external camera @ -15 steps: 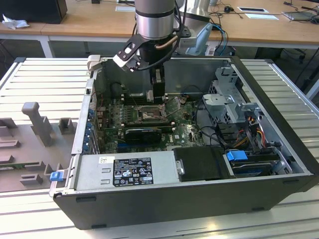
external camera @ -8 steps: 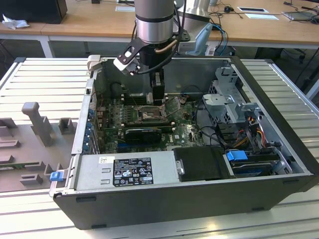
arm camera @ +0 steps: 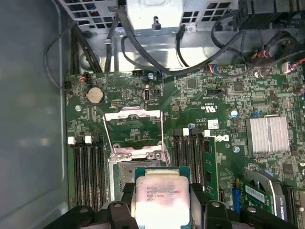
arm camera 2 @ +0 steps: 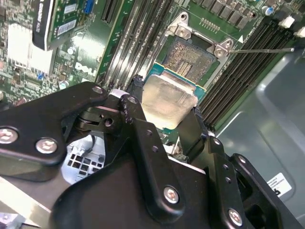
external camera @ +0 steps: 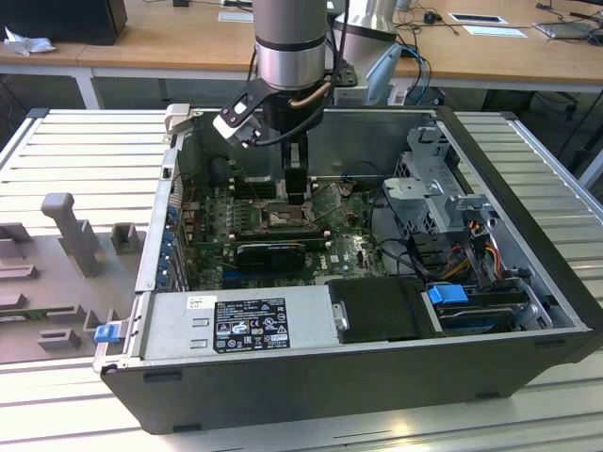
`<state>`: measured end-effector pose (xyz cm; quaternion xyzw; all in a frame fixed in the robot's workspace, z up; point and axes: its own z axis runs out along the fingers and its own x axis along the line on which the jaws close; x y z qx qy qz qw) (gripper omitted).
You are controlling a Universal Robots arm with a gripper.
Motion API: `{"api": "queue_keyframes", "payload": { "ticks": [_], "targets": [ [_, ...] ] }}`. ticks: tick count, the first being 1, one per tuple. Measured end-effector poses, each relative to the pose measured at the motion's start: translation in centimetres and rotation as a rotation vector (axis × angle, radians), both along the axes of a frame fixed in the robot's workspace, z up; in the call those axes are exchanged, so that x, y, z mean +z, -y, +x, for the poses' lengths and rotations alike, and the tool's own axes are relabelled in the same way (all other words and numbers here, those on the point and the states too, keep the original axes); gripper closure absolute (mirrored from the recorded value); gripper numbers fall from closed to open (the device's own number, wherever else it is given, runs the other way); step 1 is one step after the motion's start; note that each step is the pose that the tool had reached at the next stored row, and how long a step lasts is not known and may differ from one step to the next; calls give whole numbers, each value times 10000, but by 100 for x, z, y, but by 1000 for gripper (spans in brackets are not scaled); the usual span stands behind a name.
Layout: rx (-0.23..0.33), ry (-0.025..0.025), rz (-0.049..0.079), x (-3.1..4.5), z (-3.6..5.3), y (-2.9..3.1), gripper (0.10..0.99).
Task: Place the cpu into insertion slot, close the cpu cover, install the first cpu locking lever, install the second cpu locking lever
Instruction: 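Place the cpu into insertion slot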
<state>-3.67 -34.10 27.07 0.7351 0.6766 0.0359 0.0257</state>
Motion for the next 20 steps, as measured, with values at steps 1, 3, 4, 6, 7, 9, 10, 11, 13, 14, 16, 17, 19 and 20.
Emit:
{"api": "queue_keyframes", "payload": {
  "ticks": [1, 3, 4, 6, 7, 9, 10, 11, 13, 14, 16, 17, 19, 20],
  "targets": [
    [-25, 0, 0, -7, -6, -1, 545],
    [-30, 0, 0, -32, -12, -12, 545],
    [-24, 0, 1, -48, -13, -18, 545],
    [334, 1, 6, -100, -13, -29, 545],
    [583, 1, 6, -133, -13, -31, 545],
    [611, 2, 8, -167, -13, -31, 545],
    [612, 1, 7, -187, -12, -32, 545],
    [613, 1, 6, -198, -12, -35, 545],
    [631, 1, 6, -234, -10, -56, 545],
    [644, 2, 8, -252, -10, -63, 545],
    [672, 2, 7, -291, -10, -76, 545],
    [707, 1, 8, -310, -10, -81, 545],
    [802, 1, 6, -349, -10, -89, 545],
    [836, 1, 11, -369, -10, -90, 545]
  ]
}}
